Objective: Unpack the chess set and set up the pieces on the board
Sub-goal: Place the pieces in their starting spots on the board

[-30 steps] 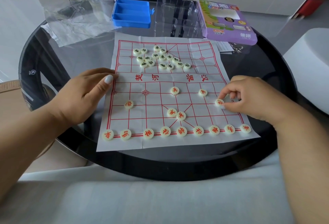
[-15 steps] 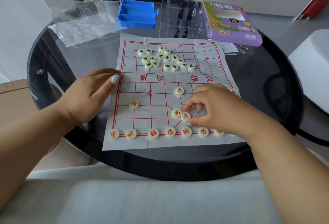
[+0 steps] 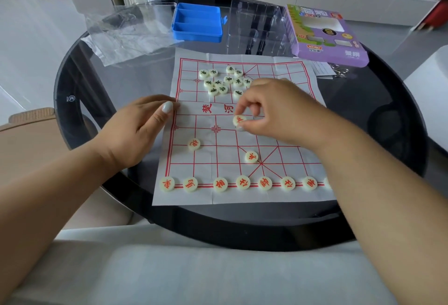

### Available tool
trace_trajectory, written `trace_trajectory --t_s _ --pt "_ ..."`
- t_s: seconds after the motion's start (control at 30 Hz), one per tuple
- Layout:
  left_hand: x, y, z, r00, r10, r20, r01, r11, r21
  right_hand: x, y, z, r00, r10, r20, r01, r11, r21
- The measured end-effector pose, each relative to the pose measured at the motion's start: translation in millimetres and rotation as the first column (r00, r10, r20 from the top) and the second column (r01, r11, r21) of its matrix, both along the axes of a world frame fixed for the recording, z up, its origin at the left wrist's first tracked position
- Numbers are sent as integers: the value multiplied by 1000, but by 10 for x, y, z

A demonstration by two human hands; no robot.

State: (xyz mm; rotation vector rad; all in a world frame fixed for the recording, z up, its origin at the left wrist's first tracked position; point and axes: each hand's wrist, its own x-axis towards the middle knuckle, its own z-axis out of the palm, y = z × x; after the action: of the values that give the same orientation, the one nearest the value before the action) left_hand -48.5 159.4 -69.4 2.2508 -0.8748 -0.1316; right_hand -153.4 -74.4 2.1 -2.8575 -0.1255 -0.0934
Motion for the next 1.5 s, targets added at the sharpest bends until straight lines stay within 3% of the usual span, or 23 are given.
trace_trajectory --t_s 0.33,0.67,0.8,0.9,1.13,1.37,1.5 --pt "26 15 20 998 25 -63 -31 995 -96 322 213 -234 994 68 -83 -70 997 -23" --pt "-2 5 34 996 49 -79 -57 994 -98 187 69 -96 993 30 -113 -19 995 100" --pt "0 -5 33 995 63 -72 -70 993 -97 -60 -80 10 965 45 -259 -16 994 112" --pt "-3 8 44 996 64 -69 -71 991 -114 -157 -85 -52 932 42 -361 -48 999 -7" --pt "-15 8 68 993 92 -74 -101 986 -130 -171 -32 -87 939 40 -342 -48 999 -14" --pt "-27 6 87 989 123 -86 -136 976 -168 243 293 -8 990 58 -131 -44 993 106" --pt "-9 3 66 986 140 -93 -153 976 -154 516 528 -164 985 76 -158 -58 991 118"
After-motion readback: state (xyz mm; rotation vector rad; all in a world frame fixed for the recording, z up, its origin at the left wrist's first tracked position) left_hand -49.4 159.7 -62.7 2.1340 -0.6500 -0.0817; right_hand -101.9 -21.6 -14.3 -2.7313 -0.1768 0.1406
